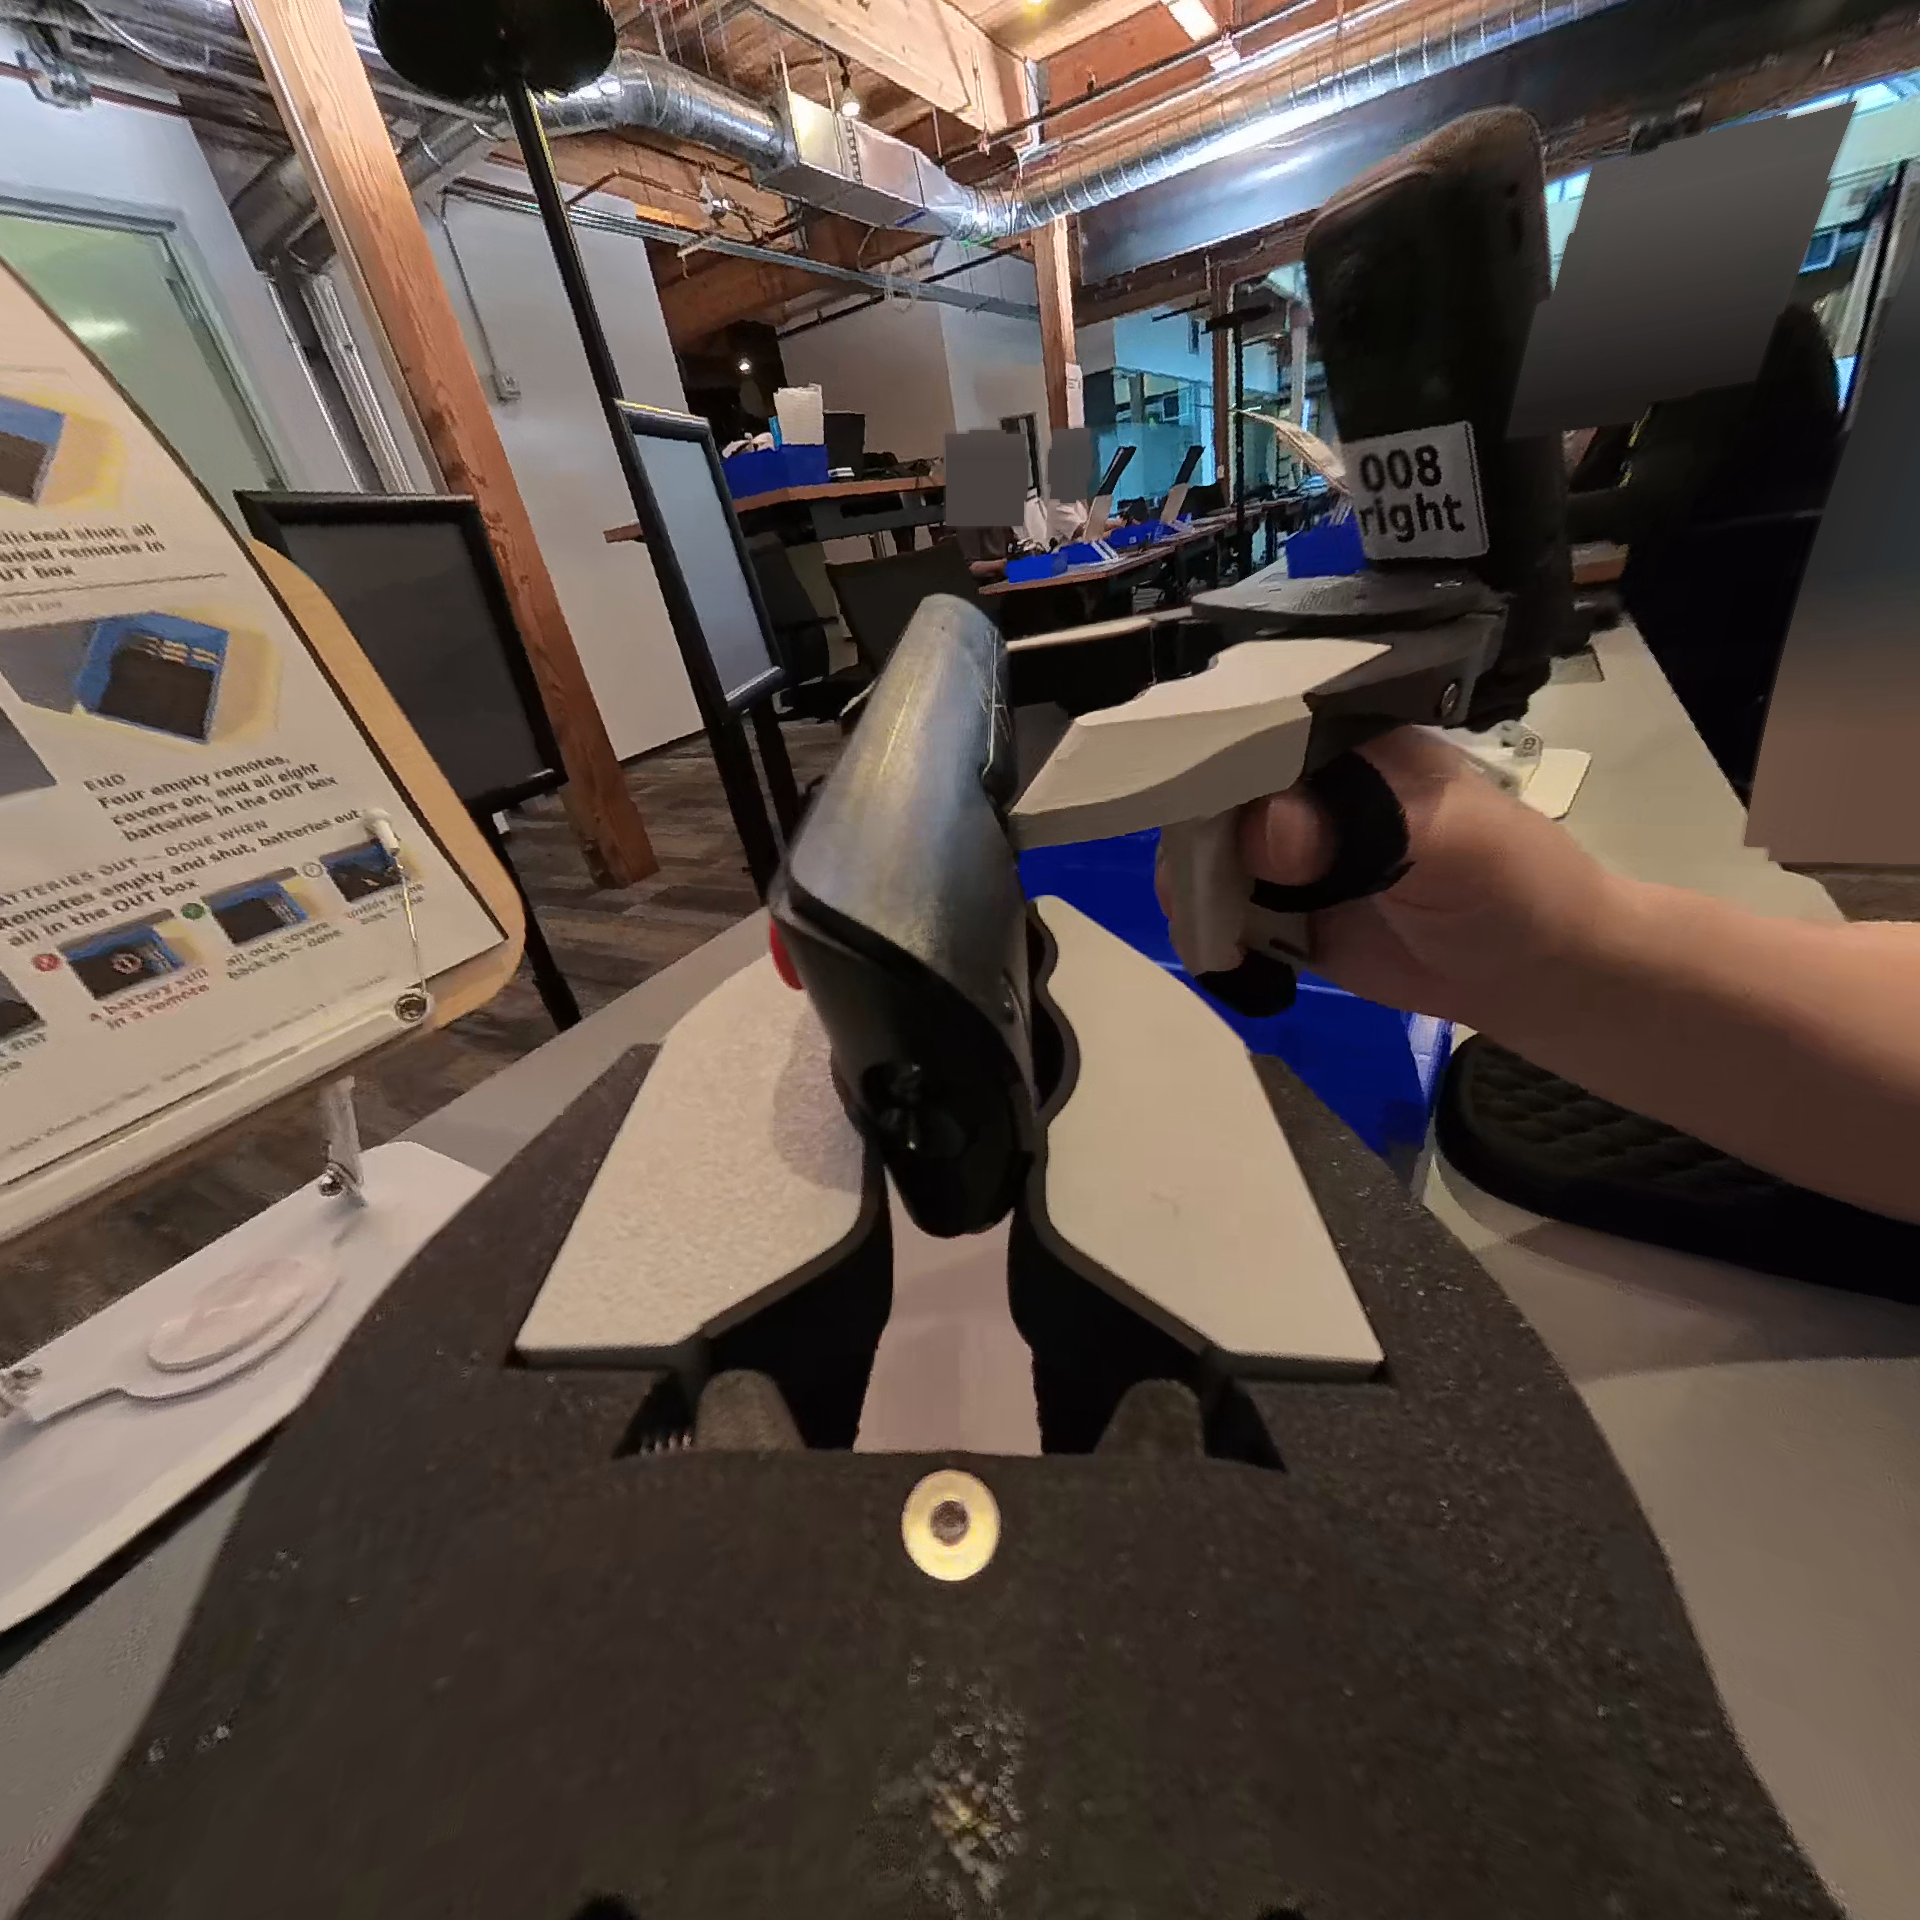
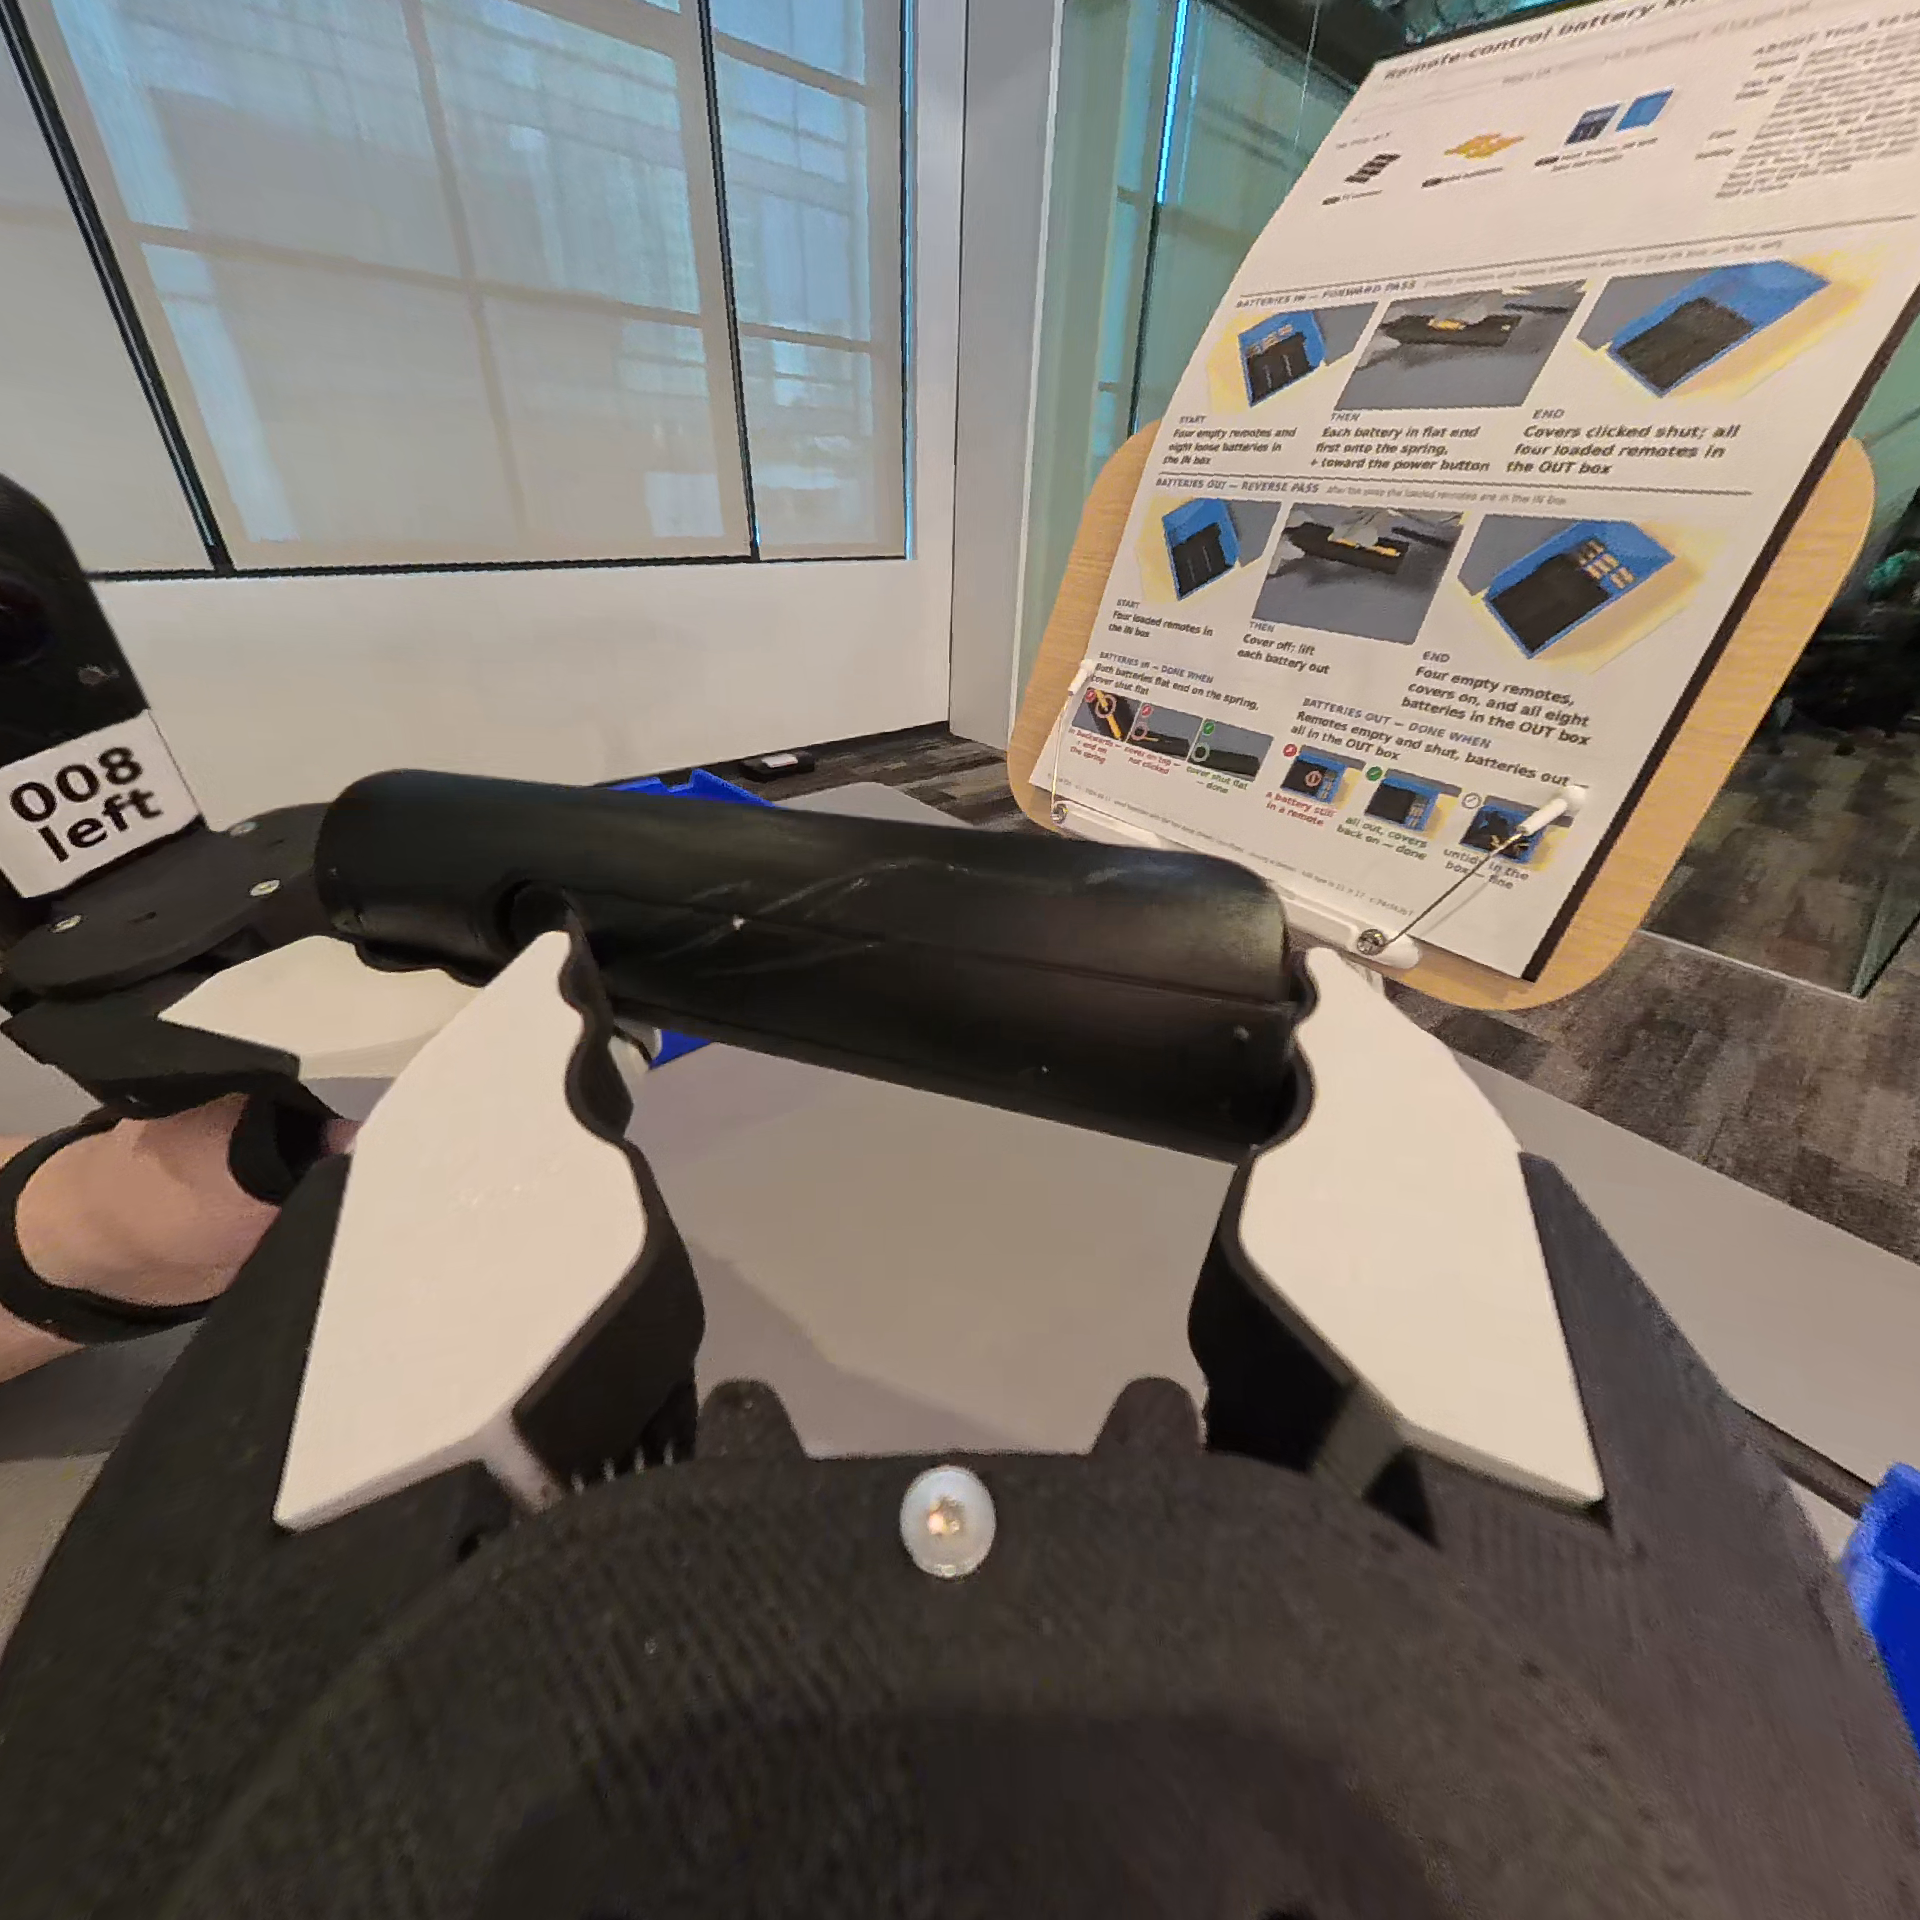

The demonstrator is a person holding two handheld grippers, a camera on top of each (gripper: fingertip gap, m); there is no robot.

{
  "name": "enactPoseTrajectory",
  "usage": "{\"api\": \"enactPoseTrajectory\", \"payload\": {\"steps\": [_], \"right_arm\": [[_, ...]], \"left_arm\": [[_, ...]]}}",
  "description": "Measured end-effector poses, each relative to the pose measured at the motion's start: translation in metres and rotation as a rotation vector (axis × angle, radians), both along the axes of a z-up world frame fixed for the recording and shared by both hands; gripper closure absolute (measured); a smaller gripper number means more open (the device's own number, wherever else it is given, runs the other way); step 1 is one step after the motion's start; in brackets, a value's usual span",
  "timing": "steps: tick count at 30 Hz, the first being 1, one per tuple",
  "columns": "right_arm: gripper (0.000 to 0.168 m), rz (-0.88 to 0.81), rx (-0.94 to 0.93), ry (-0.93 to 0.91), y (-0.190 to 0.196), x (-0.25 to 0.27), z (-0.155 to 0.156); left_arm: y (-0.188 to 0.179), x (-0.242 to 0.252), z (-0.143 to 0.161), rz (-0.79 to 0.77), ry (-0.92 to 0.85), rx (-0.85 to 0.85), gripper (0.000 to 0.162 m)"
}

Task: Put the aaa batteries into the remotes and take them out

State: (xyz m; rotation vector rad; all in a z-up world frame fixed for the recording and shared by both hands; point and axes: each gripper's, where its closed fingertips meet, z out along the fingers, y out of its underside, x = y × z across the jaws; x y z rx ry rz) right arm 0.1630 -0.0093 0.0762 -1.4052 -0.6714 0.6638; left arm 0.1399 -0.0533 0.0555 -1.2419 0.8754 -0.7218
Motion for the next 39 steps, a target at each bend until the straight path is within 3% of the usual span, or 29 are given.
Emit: {"api": "enactPoseTrajectory", "payload": {"steps": [31,32,33,34,35,37,39], "right_arm": [[0.055,0.048,-0.041,0.004,0.0,0.011,-0.001],[0.079,0.071,0.023,0.179,-0.004,0.03,0.021],[0.16,0.078,0.027,0.269,-0.003,0.049,0.03],[0.145,0.101,-0.011,0.227,-0.001,0.05,0.025],[0.147,0.108,0.025,0.213,-0.006,0.05,0.034],[0.147,0.013,0.088,0.025,-0.004,0.051,0.038],[0.146,-0.024,0.094,0.01,0.0,0.054,0.039]], "left_arm": [[0.003,0.004,-0.009,-0.029,-0.018,-0.068,0.139],[-0.005,0.004,-0.007,-0.121,-0.066,-0.098,0.141],[-0.014,0.018,-0.015,-0.124,0.011,-0.089,0.139],[-0.015,0.022,-0.016,0.003,0.113,0.091,0.14],[-0.017,0.022,-0.008,0.026,0.096,0.144,0.139],[-0.016,0.02,0.001,-0.079,-0.025,-0.064,0.139],[-0.009,0.013,0.004,-0.076,-0.046,-0.075,0.14]]}}
